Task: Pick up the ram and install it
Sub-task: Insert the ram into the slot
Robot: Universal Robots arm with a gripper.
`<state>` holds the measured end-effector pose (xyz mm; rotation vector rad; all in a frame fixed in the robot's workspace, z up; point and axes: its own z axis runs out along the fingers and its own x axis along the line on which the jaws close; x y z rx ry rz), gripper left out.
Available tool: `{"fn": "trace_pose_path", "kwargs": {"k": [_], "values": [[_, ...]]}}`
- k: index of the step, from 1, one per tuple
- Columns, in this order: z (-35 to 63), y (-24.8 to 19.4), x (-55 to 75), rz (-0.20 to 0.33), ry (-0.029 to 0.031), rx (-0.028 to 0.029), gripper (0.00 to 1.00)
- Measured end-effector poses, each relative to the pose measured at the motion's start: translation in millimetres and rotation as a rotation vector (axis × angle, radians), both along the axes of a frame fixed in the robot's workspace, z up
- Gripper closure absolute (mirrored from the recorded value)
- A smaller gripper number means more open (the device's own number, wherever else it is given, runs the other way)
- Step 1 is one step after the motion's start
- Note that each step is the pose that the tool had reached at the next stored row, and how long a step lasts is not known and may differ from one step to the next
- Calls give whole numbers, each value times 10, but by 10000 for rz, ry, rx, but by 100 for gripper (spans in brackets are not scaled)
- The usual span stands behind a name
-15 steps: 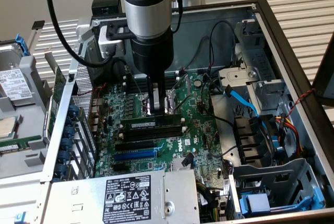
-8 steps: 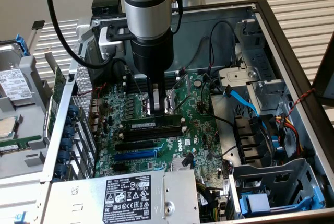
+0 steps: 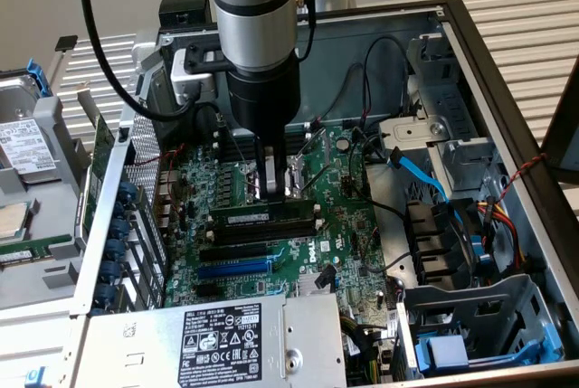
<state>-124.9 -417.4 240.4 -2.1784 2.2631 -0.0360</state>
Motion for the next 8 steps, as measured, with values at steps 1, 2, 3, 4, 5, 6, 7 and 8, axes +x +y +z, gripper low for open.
{"fn": "trace_pose_path", "kwargs": {"k": [1,2,3,4,5,6,7,8], "values": [[-2,4,-1,0,-1,1,88],[-3,5,-2,0,-1,1,88],[-2,5,-2,1,0,0,88],[-2,5,-2,2,0,-1,88],[-2,6,-2,2,1,-3,88],[-3,6,-2,1,0,-2,88],[-3,6,-2,1,1,-4,88],[-4,7,-3,0,0,-3,88]]}}
